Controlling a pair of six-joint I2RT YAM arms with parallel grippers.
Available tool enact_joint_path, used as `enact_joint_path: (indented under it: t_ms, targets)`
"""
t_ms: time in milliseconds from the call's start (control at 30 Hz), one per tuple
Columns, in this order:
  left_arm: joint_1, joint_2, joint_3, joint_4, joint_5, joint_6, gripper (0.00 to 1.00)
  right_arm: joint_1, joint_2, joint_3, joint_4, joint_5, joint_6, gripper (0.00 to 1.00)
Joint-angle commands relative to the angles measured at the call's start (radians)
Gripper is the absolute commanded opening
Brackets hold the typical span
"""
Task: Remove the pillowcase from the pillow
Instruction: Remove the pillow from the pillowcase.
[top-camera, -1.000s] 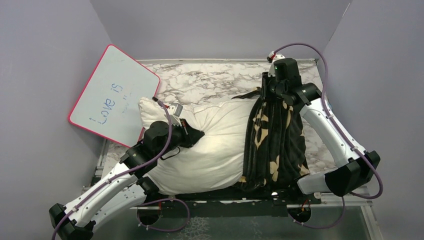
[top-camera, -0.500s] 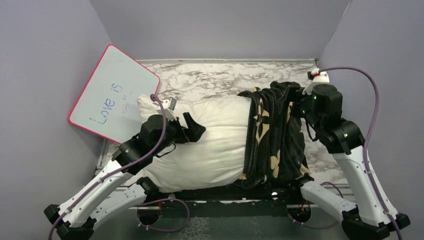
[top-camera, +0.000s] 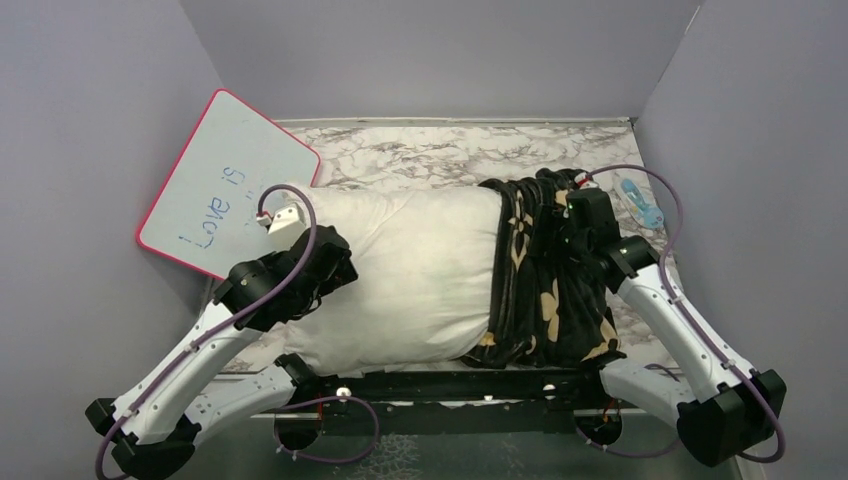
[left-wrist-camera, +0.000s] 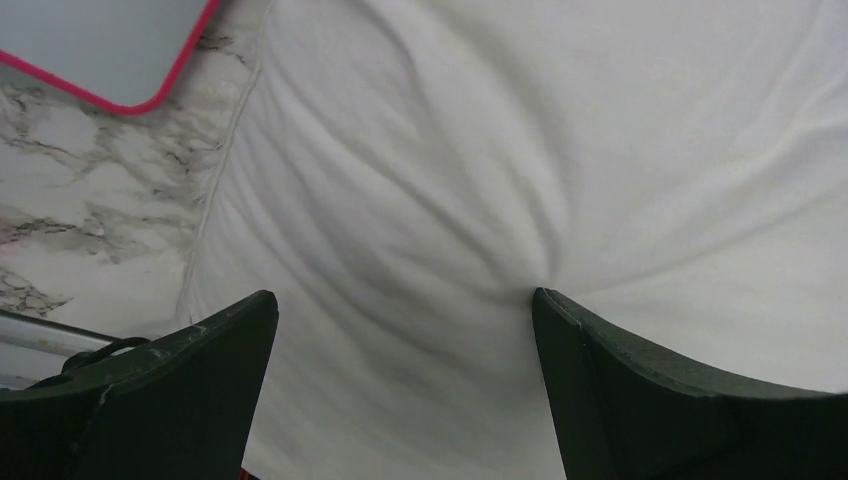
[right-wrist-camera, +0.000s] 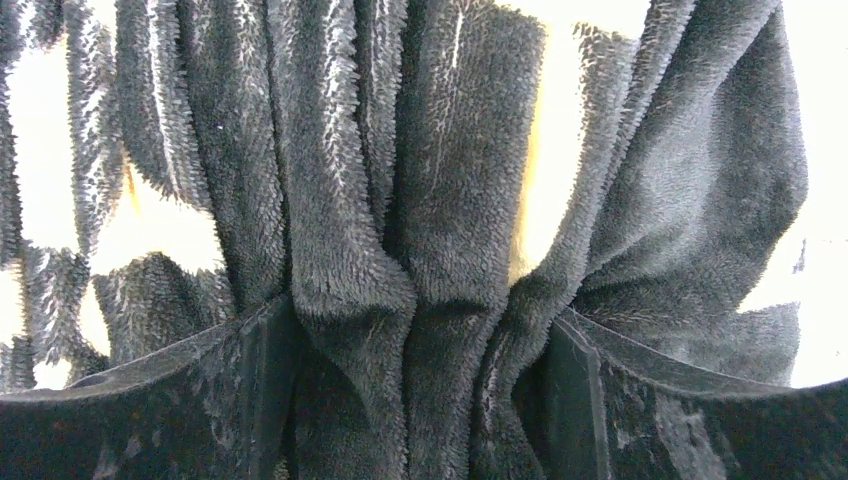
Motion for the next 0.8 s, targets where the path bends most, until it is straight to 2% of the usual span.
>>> enact_joint_path:
  t_ms: [0,133,233,300,333,400,433,467,500,533,633,767]
  targets:
    - [0.0,-0.022,-0.007,-0.147,-0.062,-0.076,0.99,0.007,0.073,-0.033,-0.042,0.011,0.0,0.85]
    - [-0.001,-0.065,-0.106,-0.029,0.021,-0.039,0.99,0.004,0.138,-0.006,-0.007,0.049,-0.024,0.86]
    - [0.0,-0.059,-0.25,0.297,0.289,0.173,0.99,0.001,0.189,-0.011,0.045,0.003,-0.034,0.88]
    - [0.001,0.024,-0.294,0.443,0.419,0.226,0.97,-0.002,0.223,-0.008,0.059,-0.044,-0.035,0.88]
    - [0.002,0.073,-0.299,0.488,0.452,0.244,0.9,-0.003,0.235,-0.006,0.058,-0.062,-0.036,0.88]
    - [0.003,0.165,-0.27,0.565,0.474,0.289,0.65,-0.005,0.239,-0.009,0.056,-0.077,-0.035,0.88]
    - [0.006,0.206,-0.237,0.589,0.474,0.32,0.49,-0.006,0.23,-0.017,0.057,-0.071,-0.033,0.88]
    - [0.011,0.243,-0.192,0.6,0.465,0.353,0.23,-0.006,0.215,-0.025,0.056,-0.06,-0.027,0.88]
    - [0.021,0.281,-0.128,0.6,0.447,0.39,0.06,-0.008,0.198,-0.033,0.055,-0.052,-0.022,0.88]
    - [0.032,0.32,-0.058,0.594,0.426,0.432,0.0,-0.011,0.181,-0.042,0.055,-0.049,-0.017,0.88]
    - [0.093,0.458,0.182,0.54,0.367,0.565,0.0,-0.012,0.136,-0.072,0.067,-0.095,0.002,0.88]
    - [0.244,0.629,0.552,0.442,0.335,0.759,0.0,-0.012,0.114,-0.105,0.094,-0.218,0.037,0.88]
